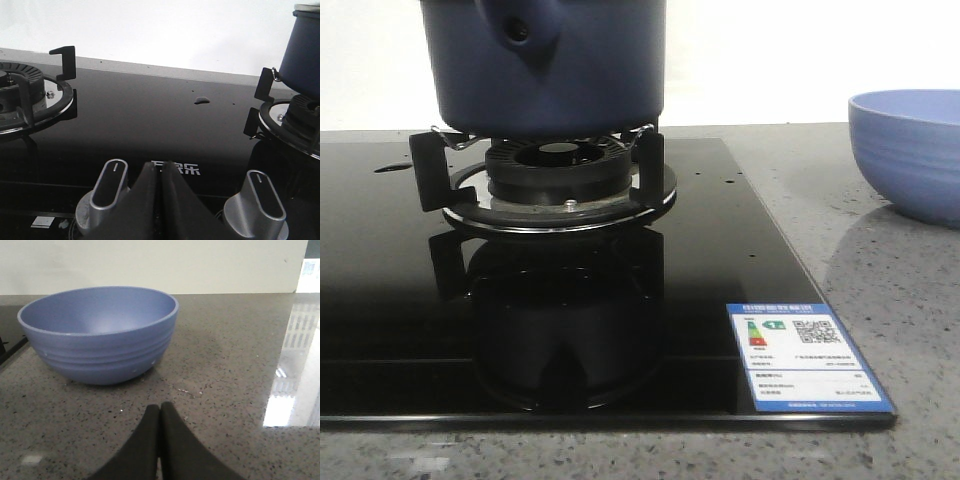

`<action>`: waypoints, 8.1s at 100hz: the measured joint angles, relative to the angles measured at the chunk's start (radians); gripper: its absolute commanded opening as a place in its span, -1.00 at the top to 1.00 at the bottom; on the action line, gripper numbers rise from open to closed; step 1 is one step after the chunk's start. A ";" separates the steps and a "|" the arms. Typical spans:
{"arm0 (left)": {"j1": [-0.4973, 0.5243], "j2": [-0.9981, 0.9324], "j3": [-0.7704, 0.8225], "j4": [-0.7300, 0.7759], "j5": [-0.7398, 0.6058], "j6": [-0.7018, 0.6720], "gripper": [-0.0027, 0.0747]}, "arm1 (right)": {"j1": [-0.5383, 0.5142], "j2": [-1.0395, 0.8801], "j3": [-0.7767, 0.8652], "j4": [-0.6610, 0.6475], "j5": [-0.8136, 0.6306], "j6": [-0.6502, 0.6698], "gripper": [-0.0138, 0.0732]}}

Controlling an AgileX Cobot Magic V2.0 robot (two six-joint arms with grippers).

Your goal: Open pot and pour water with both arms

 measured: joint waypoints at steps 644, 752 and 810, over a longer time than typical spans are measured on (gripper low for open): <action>-0.535 1.219 -1.068 -0.244 -0.222 0.369 0.09 | 0.091 0.815 -0.828 0.593 0.547 -0.441 -0.31; -0.186 1.110 -1.068 -0.237 -0.081 0.369 0.09 | -0.162 1.593 -1.290 0.290 0.899 -0.274 0.57; -0.186 1.110 -1.068 -0.235 -0.081 0.369 0.09 | -0.153 1.600 -1.416 0.325 1.020 -0.268 0.82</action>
